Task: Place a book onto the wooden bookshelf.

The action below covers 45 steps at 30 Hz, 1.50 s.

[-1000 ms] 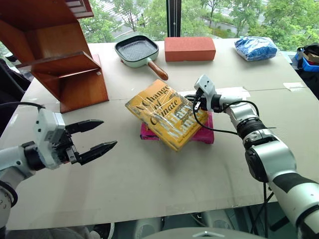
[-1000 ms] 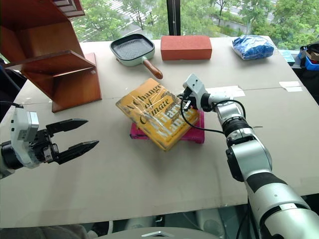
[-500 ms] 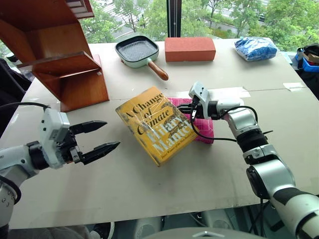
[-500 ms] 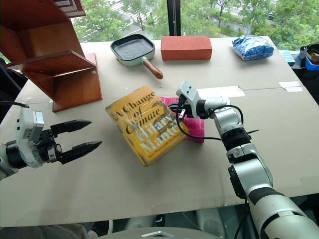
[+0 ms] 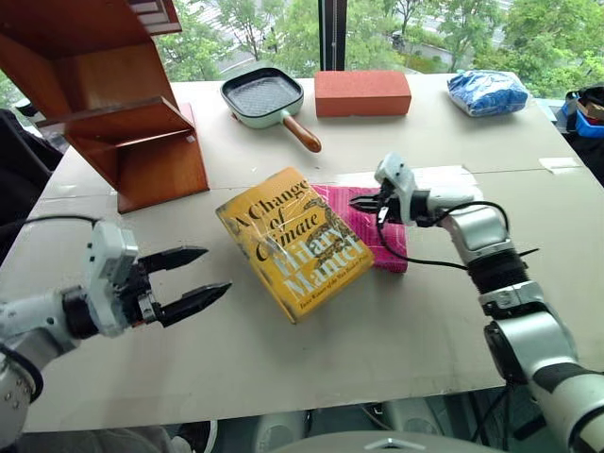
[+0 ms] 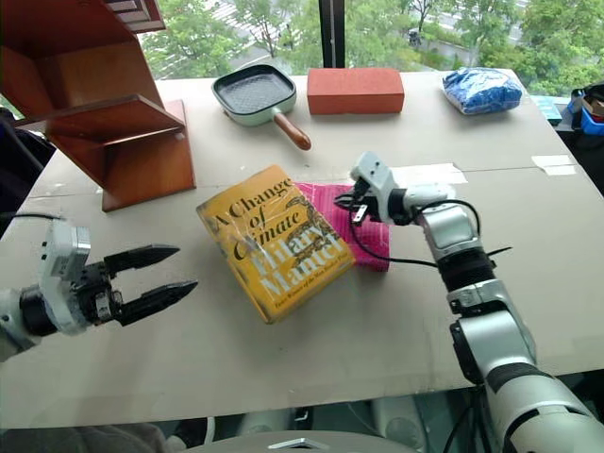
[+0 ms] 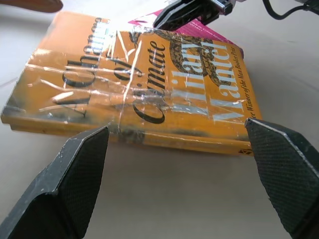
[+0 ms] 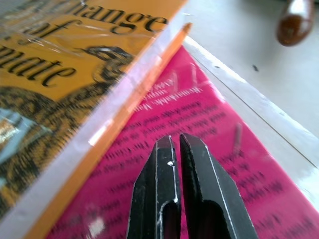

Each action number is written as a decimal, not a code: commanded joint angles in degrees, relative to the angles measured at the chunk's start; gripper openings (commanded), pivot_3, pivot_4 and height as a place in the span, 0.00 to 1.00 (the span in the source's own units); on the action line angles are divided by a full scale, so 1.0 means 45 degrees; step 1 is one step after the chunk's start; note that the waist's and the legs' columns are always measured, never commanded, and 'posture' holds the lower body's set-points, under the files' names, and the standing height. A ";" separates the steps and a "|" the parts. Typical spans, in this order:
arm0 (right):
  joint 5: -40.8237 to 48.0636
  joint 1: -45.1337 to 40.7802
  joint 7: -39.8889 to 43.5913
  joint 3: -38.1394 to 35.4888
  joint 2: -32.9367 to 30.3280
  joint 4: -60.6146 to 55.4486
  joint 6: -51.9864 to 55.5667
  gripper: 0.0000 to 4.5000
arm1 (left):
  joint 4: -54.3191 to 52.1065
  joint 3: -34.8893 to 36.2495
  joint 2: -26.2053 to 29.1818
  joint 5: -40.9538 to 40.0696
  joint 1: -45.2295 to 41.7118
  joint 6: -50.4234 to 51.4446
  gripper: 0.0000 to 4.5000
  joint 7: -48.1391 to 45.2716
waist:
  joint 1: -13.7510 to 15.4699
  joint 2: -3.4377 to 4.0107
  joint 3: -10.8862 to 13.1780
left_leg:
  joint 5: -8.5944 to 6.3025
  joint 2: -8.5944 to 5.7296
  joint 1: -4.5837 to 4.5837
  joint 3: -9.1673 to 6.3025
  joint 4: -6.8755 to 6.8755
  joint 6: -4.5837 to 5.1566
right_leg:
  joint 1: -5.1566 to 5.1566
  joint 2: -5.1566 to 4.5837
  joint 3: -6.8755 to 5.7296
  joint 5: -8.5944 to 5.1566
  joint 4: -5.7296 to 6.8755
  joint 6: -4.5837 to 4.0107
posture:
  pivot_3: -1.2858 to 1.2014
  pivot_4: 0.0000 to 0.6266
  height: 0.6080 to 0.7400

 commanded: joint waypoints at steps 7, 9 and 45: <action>0.3881 0.3827 0.0045 -0.3206 -0.2340 -0.7481 0.3465 0.06 | -0.0569 -0.2264 -0.3459 -0.3798 0.0825 0.3422 1.00 0.5766 | 0.0013 -0.0006 -0.0003 | -0.0001 -0.0003 0.0007 -0.0028 0.0024 0.0002 | 0.0007 0.0001 -0.0003 0.0002 0.0046 0.0005 | 0.52 0.24 1.00; 0.5082 0.5143 0.0409 -0.3931 -0.3304 -0.9310 0.4630 0.19 | -0.0018 -0.2536 -0.4403 -0.5344 0.0552 0.3720 1.00 0.7280 | 0.0047 0.0005 -0.0008 | 0.0000 -0.0002 0.0028 -0.0032 0.0030 0.0004 | 0.0016 0.0020 0.0003 -0.0003 0.0070 0.0001 | 0.52 0.24 1.00; 1.0037 1.0953 -0.0882 -0.6762 -0.5448 -1.4697 0.3184 1.00 | 0.2336 -0.4703 -0.6118 -1.1400 -0.3588 0.3252 0.03 1.1569 | 0.0530 0.0006 -0.0069 | 0.0000 -0.0003 0.0027 -0.0079 0.0210 0.0005 | 0.0133 0.0006 -0.0047 -0.0068 0.0053 -0.0001 | 0.52 0.24 1.00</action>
